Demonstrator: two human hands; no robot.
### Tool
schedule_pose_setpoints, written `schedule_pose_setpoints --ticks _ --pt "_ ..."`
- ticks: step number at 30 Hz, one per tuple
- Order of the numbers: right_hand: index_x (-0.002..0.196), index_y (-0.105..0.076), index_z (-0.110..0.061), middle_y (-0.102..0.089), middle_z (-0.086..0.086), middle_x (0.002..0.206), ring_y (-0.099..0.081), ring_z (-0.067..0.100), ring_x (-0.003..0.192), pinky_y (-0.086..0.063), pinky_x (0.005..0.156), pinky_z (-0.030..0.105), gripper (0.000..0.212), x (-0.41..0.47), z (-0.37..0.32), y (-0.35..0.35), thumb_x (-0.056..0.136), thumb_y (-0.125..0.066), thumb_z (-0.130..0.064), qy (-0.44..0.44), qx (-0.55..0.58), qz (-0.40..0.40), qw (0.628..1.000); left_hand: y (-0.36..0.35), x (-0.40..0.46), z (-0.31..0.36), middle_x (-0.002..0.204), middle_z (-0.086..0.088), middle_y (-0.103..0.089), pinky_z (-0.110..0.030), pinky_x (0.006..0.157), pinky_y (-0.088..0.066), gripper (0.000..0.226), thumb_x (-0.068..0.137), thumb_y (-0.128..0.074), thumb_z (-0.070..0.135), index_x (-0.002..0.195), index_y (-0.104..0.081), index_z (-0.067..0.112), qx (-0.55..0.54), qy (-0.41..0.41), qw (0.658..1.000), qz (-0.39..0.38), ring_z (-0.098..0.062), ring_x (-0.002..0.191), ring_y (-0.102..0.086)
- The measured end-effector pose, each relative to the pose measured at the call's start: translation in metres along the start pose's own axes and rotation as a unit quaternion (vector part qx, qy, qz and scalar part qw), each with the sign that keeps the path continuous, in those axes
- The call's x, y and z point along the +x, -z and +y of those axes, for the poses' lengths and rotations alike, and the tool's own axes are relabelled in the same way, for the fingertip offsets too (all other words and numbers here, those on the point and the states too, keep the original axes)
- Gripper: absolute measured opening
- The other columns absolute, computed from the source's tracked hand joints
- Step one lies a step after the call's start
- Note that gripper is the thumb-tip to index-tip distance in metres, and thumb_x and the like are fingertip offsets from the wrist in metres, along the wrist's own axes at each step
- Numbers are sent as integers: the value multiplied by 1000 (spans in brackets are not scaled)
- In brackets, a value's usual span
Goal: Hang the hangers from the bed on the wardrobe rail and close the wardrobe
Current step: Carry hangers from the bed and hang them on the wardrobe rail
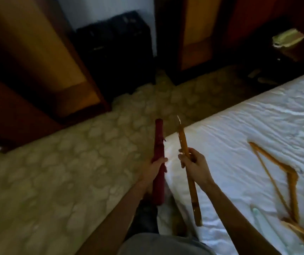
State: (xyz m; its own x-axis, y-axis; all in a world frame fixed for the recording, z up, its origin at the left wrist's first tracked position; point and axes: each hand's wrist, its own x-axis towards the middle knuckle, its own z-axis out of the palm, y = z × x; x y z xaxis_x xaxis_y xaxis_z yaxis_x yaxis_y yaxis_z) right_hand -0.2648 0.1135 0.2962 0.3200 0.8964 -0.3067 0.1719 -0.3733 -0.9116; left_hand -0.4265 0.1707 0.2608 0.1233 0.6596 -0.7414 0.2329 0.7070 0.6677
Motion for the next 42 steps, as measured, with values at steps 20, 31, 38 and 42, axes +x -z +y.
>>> schedule_pose_setpoints --ticks 20,31,38,42 --pt "117 -66 -27 -72 -7 94 -68 5 83 -49 67 14 24 158 -227 -413 94 -67 -32 40 -21 -201 978 403 67 135 75 -6 -68 -22 56 -52 23 92 -69 21 105 -70 3 -169 -116 971 120 -12 61 -65" --pt "103 -70 -27 -73 4 78 -69 19 71 -55 65 23 11 338 -328 -542 93 -70 -23 62 15 -203 977 548 190 298 77 -4 -68 -21 58 -52 11 93 -69 22 97 -72 12 -173 -172 960 137 -10 63 -65" --pt "101 -70 -23 -74 -1 84 -71 13 76 -54 71 26 9 464 -452 -615 95 -67 -18 115 45 -205 971 645 263 448 73 1 -69 -21 59 -51 16 93 -69 25 92 -73 10 -131 -229 954 144 -10 63 -66" --pt "105 -71 -29 -75 -7 92 -72 9 87 -56 81 29 11 524 -520 -643 95 -67 -28 141 55 -198 968 689 294 527 78 3 -69 -21 60 -51 17 93 -68 31 94 -72 14 -112 -242 953 144 -7 66 -66"
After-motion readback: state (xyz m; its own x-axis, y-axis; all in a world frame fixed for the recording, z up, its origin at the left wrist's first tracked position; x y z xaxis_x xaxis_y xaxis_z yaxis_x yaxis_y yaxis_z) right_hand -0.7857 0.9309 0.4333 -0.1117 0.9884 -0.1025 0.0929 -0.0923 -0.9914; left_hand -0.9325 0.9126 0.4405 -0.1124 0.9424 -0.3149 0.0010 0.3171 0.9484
